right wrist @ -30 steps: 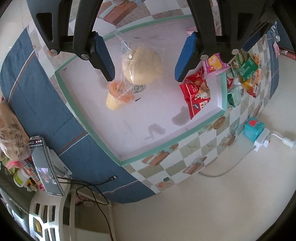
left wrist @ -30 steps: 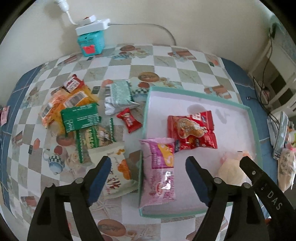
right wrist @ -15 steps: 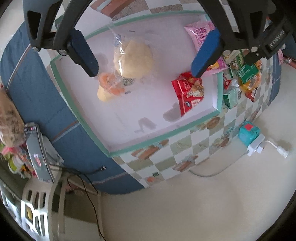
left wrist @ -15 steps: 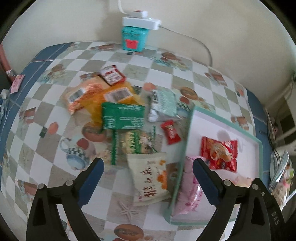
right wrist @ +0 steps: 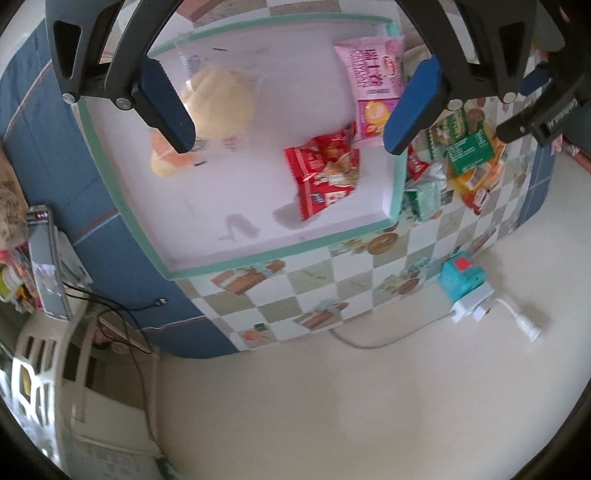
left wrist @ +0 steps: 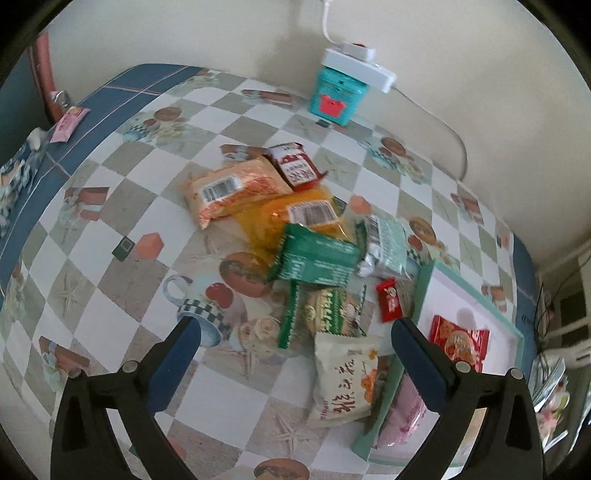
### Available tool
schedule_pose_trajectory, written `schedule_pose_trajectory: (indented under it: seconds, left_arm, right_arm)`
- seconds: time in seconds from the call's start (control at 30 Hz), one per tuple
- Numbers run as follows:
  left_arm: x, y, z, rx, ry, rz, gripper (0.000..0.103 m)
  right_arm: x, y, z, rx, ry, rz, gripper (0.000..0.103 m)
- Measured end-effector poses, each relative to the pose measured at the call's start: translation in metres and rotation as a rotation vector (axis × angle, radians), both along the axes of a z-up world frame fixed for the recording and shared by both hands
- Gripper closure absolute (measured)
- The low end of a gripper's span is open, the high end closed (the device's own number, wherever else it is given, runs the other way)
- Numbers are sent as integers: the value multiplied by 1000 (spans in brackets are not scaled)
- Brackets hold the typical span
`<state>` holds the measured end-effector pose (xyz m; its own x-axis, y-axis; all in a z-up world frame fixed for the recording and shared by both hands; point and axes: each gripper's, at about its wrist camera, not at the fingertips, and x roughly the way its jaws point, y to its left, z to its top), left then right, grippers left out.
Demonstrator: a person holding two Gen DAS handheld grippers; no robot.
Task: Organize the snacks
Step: 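Move both open tools back over the snack pile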
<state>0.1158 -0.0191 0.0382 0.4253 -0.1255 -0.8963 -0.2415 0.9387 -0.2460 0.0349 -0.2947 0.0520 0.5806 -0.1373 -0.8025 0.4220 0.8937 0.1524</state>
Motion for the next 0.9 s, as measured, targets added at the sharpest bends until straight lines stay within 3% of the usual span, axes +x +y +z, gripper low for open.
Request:
schedule_pose_trajectory:
  seconds: [0.17,0.4,0.6,0.9]
  left_arm:
    - [1,19,0,-33,-6,50,0]
    - [1,49,2,-12,-17,118,0]
    - [0,83,-6,-10,11,197,0]
    - [-3,121,-19,-34,44,280,0]
  right_arm:
    - [7,16,-1,16,-10,39,0]
    - [17,47,-3,-2,-9,116,0]
    - [30,81,-10,74,2,210,0]
    - [45,141,-24,10,41,371,0]
